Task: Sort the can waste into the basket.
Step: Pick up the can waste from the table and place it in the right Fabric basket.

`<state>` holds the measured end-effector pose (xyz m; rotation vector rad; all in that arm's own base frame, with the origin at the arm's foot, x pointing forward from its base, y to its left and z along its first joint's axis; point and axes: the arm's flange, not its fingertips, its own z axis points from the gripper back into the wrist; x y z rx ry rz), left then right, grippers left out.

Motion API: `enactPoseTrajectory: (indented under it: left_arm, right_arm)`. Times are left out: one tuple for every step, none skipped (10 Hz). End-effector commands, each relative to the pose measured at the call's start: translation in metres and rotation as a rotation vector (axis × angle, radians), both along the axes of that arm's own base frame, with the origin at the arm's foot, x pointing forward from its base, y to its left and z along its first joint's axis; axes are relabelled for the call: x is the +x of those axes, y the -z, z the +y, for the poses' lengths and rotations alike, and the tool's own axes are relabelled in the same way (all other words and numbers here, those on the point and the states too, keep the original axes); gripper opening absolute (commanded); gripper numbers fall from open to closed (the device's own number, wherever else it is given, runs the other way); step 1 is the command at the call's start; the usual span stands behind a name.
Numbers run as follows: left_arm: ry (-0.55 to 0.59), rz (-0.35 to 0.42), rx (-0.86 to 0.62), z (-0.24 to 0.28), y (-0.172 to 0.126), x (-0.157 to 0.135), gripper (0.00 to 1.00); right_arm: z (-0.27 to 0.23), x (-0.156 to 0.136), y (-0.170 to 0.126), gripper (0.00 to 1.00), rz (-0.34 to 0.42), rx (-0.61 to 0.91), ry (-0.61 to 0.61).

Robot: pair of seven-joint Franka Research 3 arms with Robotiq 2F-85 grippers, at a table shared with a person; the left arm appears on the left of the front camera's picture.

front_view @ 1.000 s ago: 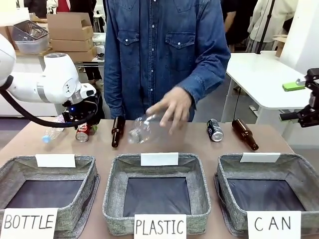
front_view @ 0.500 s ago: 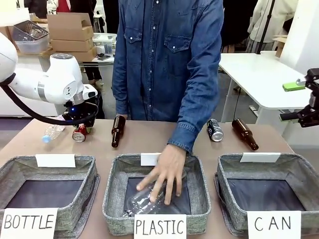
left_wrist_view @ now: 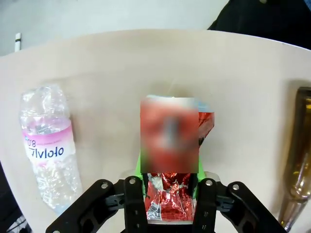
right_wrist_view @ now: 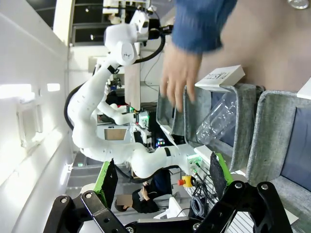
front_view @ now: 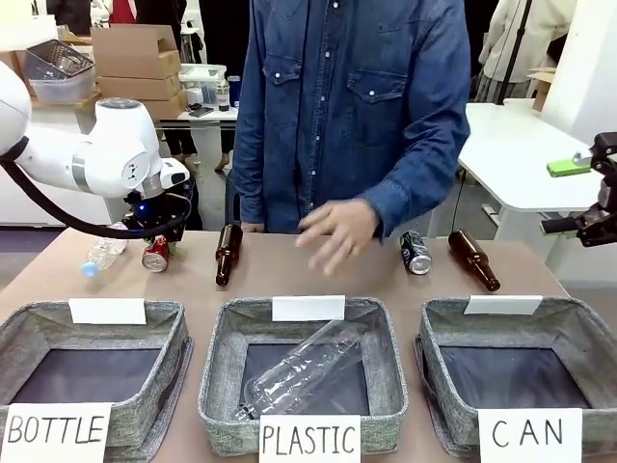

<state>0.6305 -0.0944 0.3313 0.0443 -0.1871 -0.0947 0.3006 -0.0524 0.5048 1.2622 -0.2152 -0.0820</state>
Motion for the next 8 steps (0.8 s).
enactPoseTrajectory:
  left_arm:
    - [0.017, 0.007, -0.073, 0.011, -0.022, -0.016, 0.04]
    - [0.110, 0.008, -0.171, 0.021, -0.057, -0.039, 0.04]
    - [0.287, -0.003, -0.255, 0.034, -0.101, -0.078, 0.04]
    - [0.508, -0.034, -0.344, 0.045, -0.142, -0.128, 0.04]
    - [0.716, -0.068, -0.404, 0.050, -0.172, -0.179, 0.04]
    - [0.921, -0.071, -0.464, 0.050, -0.185, -0.216, 0.04]
    - [1.123, -0.078, -0.522, 0.046, -0.191, -0.249, 0.04]
    - [1.366, -0.083, -0.552, 0.044, -0.193, -0.286, 0.04]
  right_arm:
    - [0.002, 0.004, -0.001, 1.00, -0.030, 0.015, -0.005]
    - [0.002, 0.004, -0.001, 1.00, -0.030, 0.015, -0.005]
    - [0.002, 0.004, -0.001, 1.00, -0.030, 0.015, -0.005]
    - [0.002, 0.004, -0.001, 1.00, -0.030, 0.015, -0.005]
    - [0.002, 0.004, -0.001, 1.00, -0.030, 0.015, -0.005]
    - [0.002, 0.004, -0.001, 1.00, -0.030, 0.015, -0.005]
    - [0.002, 0.004, -0.001, 1.00, -0.030, 0.015, -0.005]
    - [0.002, 0.004, -0.001, 1.00, -0.030, 0.015, -0.005]
